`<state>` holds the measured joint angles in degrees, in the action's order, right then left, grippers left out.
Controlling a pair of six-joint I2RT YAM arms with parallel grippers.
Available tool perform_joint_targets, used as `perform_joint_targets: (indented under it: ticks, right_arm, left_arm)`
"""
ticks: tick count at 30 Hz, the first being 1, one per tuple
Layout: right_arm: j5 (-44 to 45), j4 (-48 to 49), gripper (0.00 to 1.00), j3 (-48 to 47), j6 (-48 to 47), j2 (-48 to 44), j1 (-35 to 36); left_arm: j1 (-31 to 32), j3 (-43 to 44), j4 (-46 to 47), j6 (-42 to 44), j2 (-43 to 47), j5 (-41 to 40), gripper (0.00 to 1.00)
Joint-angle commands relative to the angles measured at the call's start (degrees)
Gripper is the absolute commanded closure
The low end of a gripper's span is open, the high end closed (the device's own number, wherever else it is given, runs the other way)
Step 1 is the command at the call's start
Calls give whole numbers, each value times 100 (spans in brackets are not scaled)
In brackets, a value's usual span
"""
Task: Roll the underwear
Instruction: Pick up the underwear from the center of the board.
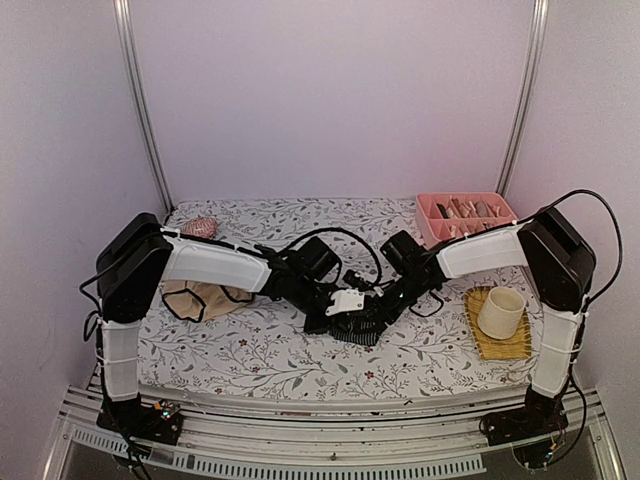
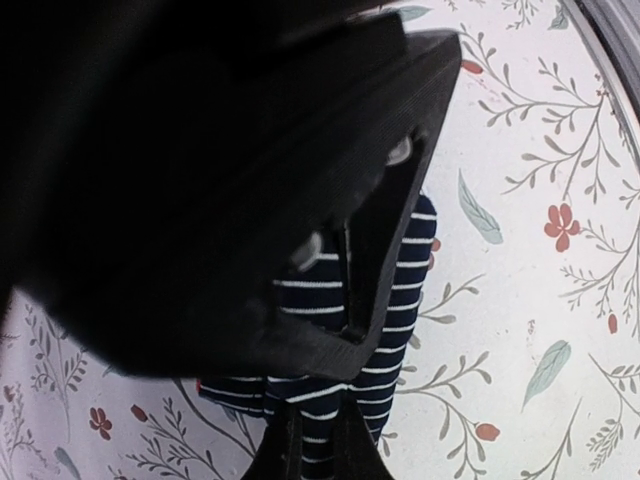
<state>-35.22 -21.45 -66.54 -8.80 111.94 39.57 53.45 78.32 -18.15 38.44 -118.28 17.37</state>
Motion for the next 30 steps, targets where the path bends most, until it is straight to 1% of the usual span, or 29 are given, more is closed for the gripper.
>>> perform_joint_targets:
  ticks: [1,5,7,8,10,13,16,18,19,20,21,22,24,27,28,30]
  right_arm:
    - [-50,-419,52,-47,-33,282,114]
    - [-207,-488,53,-109,8,338,110]
    - [-291,-597,60,-175,-74,383,108]
    - [-316,-642,66,-195,-93,401,112]
    - [-280,-719,82,-233,-121,428,117]
    - [-236,-810,96,-236,-118,462,110]
    - [-252,-874,98,-236,-105,489,108]
    - [-290,-871,98,-236,-105,484,109]
    - [-254,-877,98,-236,-98,474,104]
    - [-215,-881,98,-236,-96,459,106]
    - [-167,-879,98,-234,-92,427,104]
    - [-106,-867,98,-236,-84,390,97]
    - [-22,-820,98,-232,-41,295,67]
    - [242,-718,98,-236,60,93,-26]
    - [411,-679,98,-236,118,-10,-66]
    - [624,-606,98,-236,198,-225,-190]
  left_arm:
    - [59,16,-215,-91,-222,-327,97]
    - [60,-7,-150,-110,-190,-414,97]
    - [60,-27,-87,-139,-163,-485,97]
    - [65,-35,-53,-158,-142,-533,97]
    - [61,-65,37,-199,-94,-634,97]
    - [60,-120,183,-241,-5,-759,96]
    - [61,-170,277,-291,100,-877,92]
    - [52,-234,360,-310,250,-933,83]
    - [46,-279,392,-310,331,-944,71]
    - [31,-309,422,-317,435,-943,62]
    - [14,-343,447,-339,493,-952,57]
    - [-15,-364,458,-357,744,-942,49]
    - [-91,-406,451,-421,1016,-917,29]
    - [-283,-522,443,-500,1452,-869,6]
    - [-358,-573,434,-537,1609,-879,3]
    - [-558,-752,463,-596,1905,-861,2]
